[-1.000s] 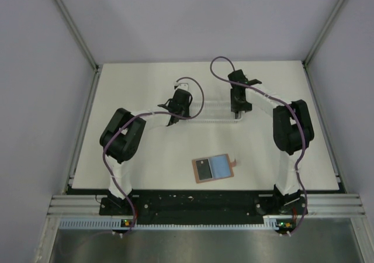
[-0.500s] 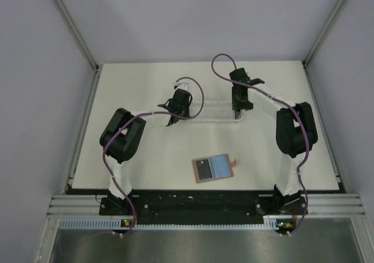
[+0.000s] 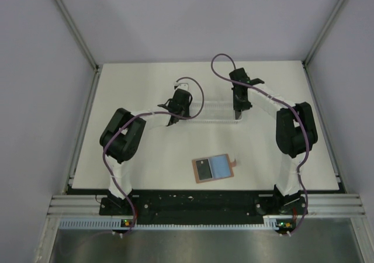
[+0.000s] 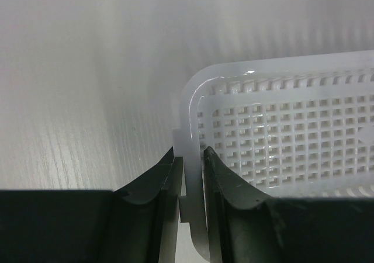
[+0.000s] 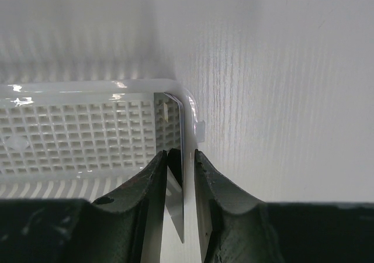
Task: Put the credit cards into the card holder
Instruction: Pick up the credit card from the storage box.
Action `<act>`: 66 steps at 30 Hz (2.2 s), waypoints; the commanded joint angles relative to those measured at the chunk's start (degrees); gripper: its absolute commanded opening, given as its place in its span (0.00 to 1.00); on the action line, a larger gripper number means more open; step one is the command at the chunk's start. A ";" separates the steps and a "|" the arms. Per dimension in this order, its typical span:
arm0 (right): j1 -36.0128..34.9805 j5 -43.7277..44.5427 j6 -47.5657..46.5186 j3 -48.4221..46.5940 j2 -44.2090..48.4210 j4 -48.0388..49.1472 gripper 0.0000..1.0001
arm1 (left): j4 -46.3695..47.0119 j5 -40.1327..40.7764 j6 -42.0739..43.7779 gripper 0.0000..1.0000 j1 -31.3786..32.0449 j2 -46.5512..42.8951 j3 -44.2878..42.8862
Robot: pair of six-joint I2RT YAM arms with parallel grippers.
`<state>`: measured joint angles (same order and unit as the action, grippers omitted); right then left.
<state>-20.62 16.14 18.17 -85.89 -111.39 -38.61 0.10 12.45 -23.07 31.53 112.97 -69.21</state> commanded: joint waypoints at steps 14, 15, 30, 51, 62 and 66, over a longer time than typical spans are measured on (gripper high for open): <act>0.14 3.37 -1.47 -0.60 4.87 -0.50 0.24 | 0.17 1.26 0.22 0.26 -0.86 -1.70 -0.49; 0.23 3.37 -1.47 -0.51 4.96 -0.59 0.23 | 0.17 1.35 0.22 0.26 -0.85 -1.61 -0.49; 0.23 2.23 -1.83 -0.69 5.05 -0.50 0.04 | -1.68 1.09 0.39 0.26 -0.94 -1.52 -0.84; 0.23 0.56 -2.00 -0.86 7.77 -0.94 0.00 | -2.03 1.00 0.31 0.26 -0.94 -1.35 -0.84; 0.14 2.23 -1.91 -0.33 6.10 -1.29 0.04 | -2.03 0.91 0.31 0.25 -1.12 -1.43 -0.75; 0.14 3.02 -2.09 -0.42 6.01 -1.47 0.06 | -1.94 0.91 0.31 0.25 -1.03 -1.43 -0.66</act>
<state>-20.78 15.53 17.52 -85.89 -106.45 -39.27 -0.10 12.23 -23.07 31.42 112.97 -69.21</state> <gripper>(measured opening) 0.048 0.258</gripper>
